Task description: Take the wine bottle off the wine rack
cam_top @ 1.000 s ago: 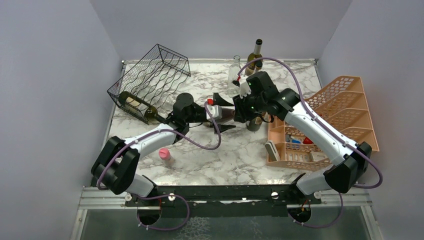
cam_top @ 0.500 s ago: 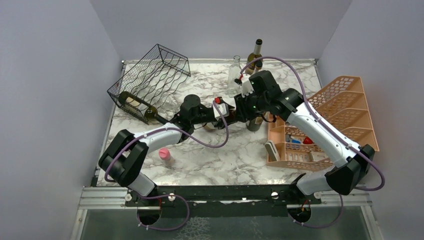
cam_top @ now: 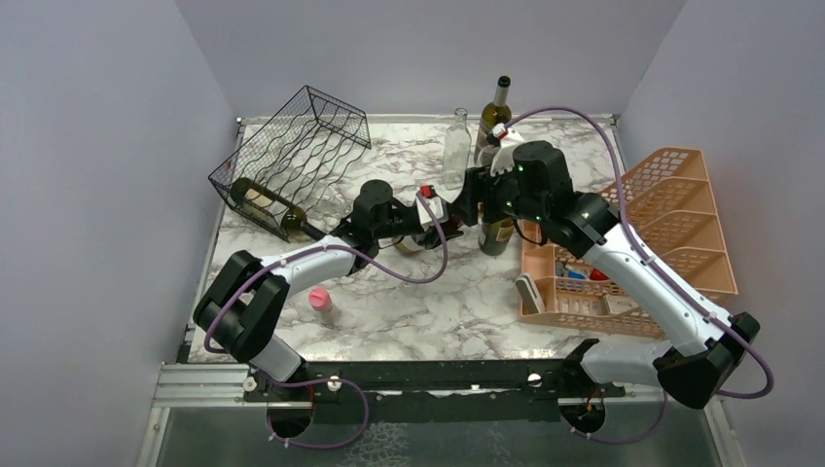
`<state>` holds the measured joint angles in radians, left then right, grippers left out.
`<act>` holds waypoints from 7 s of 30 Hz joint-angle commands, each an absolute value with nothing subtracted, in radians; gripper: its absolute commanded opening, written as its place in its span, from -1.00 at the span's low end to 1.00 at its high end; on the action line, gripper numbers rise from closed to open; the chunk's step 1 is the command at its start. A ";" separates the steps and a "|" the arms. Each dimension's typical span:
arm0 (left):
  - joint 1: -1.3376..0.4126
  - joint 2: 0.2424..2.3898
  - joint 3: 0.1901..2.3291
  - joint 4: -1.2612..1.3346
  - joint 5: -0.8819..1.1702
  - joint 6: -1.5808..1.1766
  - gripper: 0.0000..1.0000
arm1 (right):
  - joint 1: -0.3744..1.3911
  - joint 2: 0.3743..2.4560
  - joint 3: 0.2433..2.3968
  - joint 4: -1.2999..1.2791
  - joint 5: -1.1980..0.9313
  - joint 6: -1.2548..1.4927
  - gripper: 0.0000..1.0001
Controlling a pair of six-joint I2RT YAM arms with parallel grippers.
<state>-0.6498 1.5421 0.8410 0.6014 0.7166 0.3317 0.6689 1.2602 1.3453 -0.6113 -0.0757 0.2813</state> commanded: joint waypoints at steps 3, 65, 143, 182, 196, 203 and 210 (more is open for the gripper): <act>-0.646 1.535 0.884 0.609 0.738 0.299 -0.77 | 0.676 1.157 1.208 -0.415 0.015 0.405 0.35; -0.330 1.217 0.787 0.768 0.149 -0.037 0.99 | 0.616 1.696 1.838 -0.533 0.183 0.240 -0.98; -0.026 1.370 0.925 0.768 0.462 -0.514 0.93 | 0.635 1.626 1.885 -0.564 0.045 0.117 0.40; 0.112 1.459 0.949 0.772 0.514 -0.645 0.93 | 0.813 2.440 1.898 0.205 -0.318 0.394 0.70; 0.114 1.460 0.953 0.777 0.523 -0.669 0.93 | 0.811 2.567 2.020 0.204 -0.323 0.400 0.57; 0.115 1.463 0.953 0.778 0.525 -0.670 0.93 | 0.810 2.646 2.122 0.222 -0.377 0.412 0.22; 0.120 1.469 0.954 0.778 0.528 -0.681 0.92 | 0.810 2.666 2.137 0.253 -0.409 0.447 -0.35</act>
